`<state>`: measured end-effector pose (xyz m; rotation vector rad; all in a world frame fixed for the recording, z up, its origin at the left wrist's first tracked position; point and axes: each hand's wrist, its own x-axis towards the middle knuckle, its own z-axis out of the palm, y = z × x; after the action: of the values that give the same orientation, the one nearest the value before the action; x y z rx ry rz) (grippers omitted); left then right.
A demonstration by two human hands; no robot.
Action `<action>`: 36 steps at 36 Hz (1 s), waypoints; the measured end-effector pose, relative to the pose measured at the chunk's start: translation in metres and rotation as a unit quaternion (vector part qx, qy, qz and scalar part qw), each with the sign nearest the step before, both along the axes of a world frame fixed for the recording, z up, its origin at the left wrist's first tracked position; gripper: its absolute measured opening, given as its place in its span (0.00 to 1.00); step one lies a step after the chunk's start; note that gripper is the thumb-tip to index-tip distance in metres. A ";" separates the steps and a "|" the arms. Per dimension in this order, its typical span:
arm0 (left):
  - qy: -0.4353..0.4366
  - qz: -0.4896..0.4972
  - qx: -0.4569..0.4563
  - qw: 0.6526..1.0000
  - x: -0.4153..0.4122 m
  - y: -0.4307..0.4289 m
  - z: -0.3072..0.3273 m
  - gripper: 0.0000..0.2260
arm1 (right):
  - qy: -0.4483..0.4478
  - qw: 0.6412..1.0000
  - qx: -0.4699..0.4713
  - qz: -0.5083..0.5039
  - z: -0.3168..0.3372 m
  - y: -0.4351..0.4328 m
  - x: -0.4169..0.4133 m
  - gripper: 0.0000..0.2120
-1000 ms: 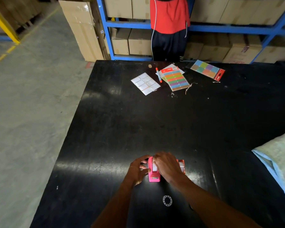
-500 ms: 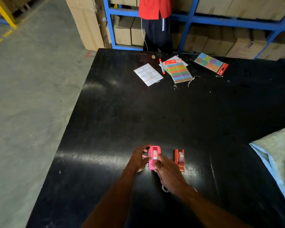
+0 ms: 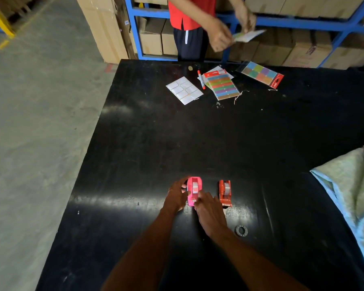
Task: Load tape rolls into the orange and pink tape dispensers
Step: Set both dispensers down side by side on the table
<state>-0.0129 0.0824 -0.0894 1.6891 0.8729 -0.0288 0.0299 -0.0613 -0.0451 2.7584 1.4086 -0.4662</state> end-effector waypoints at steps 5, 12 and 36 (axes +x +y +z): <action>0.021 -0.023 0.032 0.999 -0.005 -0.008 0.002 0.28 | 0.022 0.999 -0.010 0.034 -0.002 -0.022 -0.011 0.15; 0.029 -0.048 0.158 0.986 -0.020 -0.028 0.033 0.33 | 0.021 1.000 0.006 0.012 0.021 -0.064 -0.011 0.08; 0.125 -0.238 0.304 0.914 -0.057 -0.166 0.022 0.12 | 0.163 0.981 0.062 -0.083 -0.013 -0.188 0.017 0.16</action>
<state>-0.0699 -0.0834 -0.0674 2.5032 0.6642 -0.3411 0.0465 -0.2489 -0.0582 3.0244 1.3028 -0.9027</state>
